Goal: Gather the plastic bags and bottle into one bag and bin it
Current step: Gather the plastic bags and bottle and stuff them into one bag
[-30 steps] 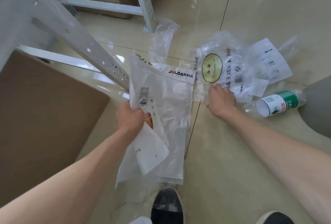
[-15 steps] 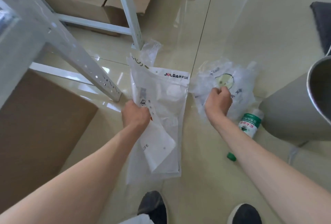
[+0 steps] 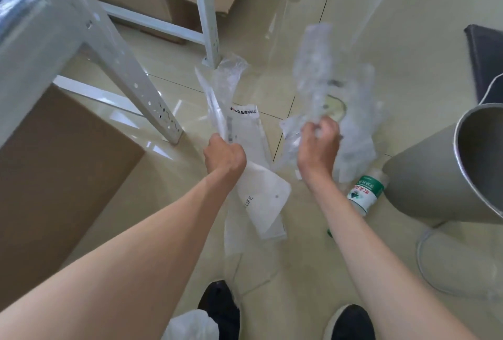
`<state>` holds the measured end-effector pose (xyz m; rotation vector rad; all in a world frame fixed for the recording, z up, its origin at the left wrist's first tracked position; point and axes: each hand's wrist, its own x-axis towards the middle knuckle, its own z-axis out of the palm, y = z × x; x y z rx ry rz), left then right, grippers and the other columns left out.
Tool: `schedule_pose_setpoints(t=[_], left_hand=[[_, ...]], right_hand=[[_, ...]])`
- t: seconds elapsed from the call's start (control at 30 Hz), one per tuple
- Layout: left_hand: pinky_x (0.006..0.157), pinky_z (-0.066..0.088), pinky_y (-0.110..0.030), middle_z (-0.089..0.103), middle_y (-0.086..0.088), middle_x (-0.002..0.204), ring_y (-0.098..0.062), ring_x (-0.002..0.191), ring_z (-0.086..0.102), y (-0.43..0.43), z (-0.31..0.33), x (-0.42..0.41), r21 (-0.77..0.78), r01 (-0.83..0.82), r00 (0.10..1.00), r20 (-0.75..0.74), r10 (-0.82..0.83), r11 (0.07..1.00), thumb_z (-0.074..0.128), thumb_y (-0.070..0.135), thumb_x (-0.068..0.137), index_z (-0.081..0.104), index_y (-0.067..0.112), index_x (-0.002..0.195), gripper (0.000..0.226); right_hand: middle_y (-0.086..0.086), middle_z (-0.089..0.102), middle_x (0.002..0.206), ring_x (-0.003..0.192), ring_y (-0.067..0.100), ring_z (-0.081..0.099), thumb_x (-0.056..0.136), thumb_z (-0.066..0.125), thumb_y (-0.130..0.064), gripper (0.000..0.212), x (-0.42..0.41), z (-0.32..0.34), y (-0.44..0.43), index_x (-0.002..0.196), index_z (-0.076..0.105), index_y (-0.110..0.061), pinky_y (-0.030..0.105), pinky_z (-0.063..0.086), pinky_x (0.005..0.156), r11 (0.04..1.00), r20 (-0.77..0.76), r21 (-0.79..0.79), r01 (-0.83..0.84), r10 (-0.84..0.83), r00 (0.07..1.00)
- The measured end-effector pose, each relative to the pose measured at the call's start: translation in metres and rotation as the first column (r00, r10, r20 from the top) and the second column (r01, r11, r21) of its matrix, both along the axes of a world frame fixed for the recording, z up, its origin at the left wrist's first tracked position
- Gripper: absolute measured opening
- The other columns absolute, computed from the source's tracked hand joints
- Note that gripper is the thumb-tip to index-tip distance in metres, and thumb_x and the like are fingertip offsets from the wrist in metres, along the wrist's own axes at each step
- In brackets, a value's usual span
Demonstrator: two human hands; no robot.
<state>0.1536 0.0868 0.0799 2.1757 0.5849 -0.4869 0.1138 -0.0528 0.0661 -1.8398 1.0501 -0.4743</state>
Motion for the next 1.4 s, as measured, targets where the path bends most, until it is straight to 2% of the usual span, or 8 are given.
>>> schedule_pose_setpoints(t=[0.13, 0.3, 0.5, 0.7, 0.8, 1.13, 1.27, 1.4], left_hand=[[0.071, 0.051, -0.031, 0.066, -0.006, 0.09, -0.028, 0.087, 0.064, 0.005, -0.004, 0.004, -0.33, 0.047, 0.999, 0.019, -0.043, 0.943, 0.052, 0.022, 0.091, 0.064, 0.015, 0.102, 0.018], [0.065, 0.059, -0.035, 0.076, 0.003, 0.102, -0.019, 0.086, 0.075, 0.0, 0.007, 0.006, -0.538, 0.136, 0.95, -0.169, -0.264, 0.832, 0.05, 0.089, 0.062, 0.063, 0.031, 0.121, 0.083], [0.057, 0.056, -0.026, 0.071, -0.007, 0.076, -0.025, 0.07, 0.071, -0.001, -0.011, -0.008, -0.421, 0.099, 0.986, -0.079, -0.146, 0.902, 0.072, 0.03, 0.082, 0.068, 0.013, 0.087, 0.018], [0.067, 0.051, -0.036, 0.062, -0.011, 0.085, -0.032, 0.08, 0.064, 0.002, -0.02, 0.007, -0.241, 0.021, 1.0, 0.019, -0.017, 0.97, 0.041, 0.004, 0.081, 0.067, 0.003, 0.108, 0.038], [0.062, 0.043, -0.028, 0.059, -0.01, 0.084, -0.026, 0.074, 0.057, 0.004, -0.021, 0.011, -0.209, 0.009, 0.999, 0.04, 0.0, 0.978, 0.039, -0.002, 0.085, 0.065, 0.002, 0.112, 0.038], [0.052, 0.039, -0.025, 0.06, -0.009, 0.084, -0.027, 0.075, 0.054, 0.033, -0.047, 0.007, -0.075, 0.005, 0.999, 0.052, -0.001, 0.997, 0.043, 0.002, 0.085, 0.066, 0.012, 0.104, 0.032], [0.049, 0.036, -0.023, 0.054, -0.002, 0.07, -0.022, 0.062, 0.05, 0.038, -0.052, 0.006, -0.081, -0.017, 0.999, 0.025, 0.019, 0.997, 0.045, 0.002, 0.085, 0.065, 0.014, 0.103, 0.029], [0.054, 0.041, -0.025, 0.058, -0.006, 0.077, -0.027, 0.07, 0.054, 0.033, -0.048, 0.006, -0.12, 0.001, 0.999, -0.032, -0.004, 0.993, 0.044, 0.003, 0.086, 0.065, 0.009, 0.114, 0.035]], right_hand=[[-0.003, 0.07, 0.113, 0.117, 0.02, 0.061, 0.095, 0.049, -0.045, 0.038, -0.005, -0.022, 0.017, 0.11, 0.07, -0.017, 0.028, 0.044, 0.099, 0.756, -0.072, 0.38, -0.534, 0.599, 0.797], [0.001, 0.07, 0.121, 0.119, 0.012, 0.061, 0.075, 0.001, -0.088, 0.107, -0.015, -0.025, 0.022, 0.119, 0.07, -0.019, 0.035, 0.04, 0.108, 0.379, 0.159, 0.818, -0.434, 0.576, 0.802], [0.021, 0.067, 0.116, 0.106, 0.02, 0.065, 0.085, -0.019, -0.069, 0.114, -0.024, -0.02, 0.03, 0.131, 0.058, 0.001, 0.024, 0.047, 0.093, 0.255, 0.209, 0.885, -0.39, 0.529, 0.822], [0.023, 0.072, 0.108, 0.083, 0.029, 0.07, 0.095, 0.048, -0.015, 0.02, -0.039, -0.042, -0.005, 0.092, 0.066, -0.007, 0.037, 0.055, 0.082, 0.794, -0.107, 0.609, -0.005, 0.088, 0.99], [0.011, 0.061, 0.124, 0.11, 0.028, 0.061, 0.084, 0.053, -0.004, 0.03, -0.048, -0.072, -0.032, 0.113, 0.057, -0.01, 0.035, 0.049, 0.089, 0.972, -0.349, 0.236, -0.007, 0.091, 0.933], [0.01, -0.005, 0.166, 0.154, 0.025, -0.002, 0.091, 0.061, -0.025, 0.089, -0.085, -0.155, -0.044, 0.156, 0.003, -0.009, 0.034, 0.003, 0.124, 0.896, -0.738, 0.098, -0.433, 0.358, 0.572], [0.013, 0.059, 0.133, 0.124, 0.034, 0.053, 0.094, 0.054, -0.014, 0.024, -0.094, -0.151, -0.037, 0.115, 0.064, -0.008, 0.035, 0.043, 0.087, 0.928, -0.605, -0.055, -0.37, 0.264, 0.751], [0.001, 0.062, 0.08, 0.078, 0.02, 0.055, 0.096, 0.051, -0.014, 0.021, -0.081, -0.12, -0.041, 0.085, 0.067, -0.006, 0.028, 0.04, 0.073, 0.988, -0.205, 0.109, 0.114, -0.09, 0.975]])
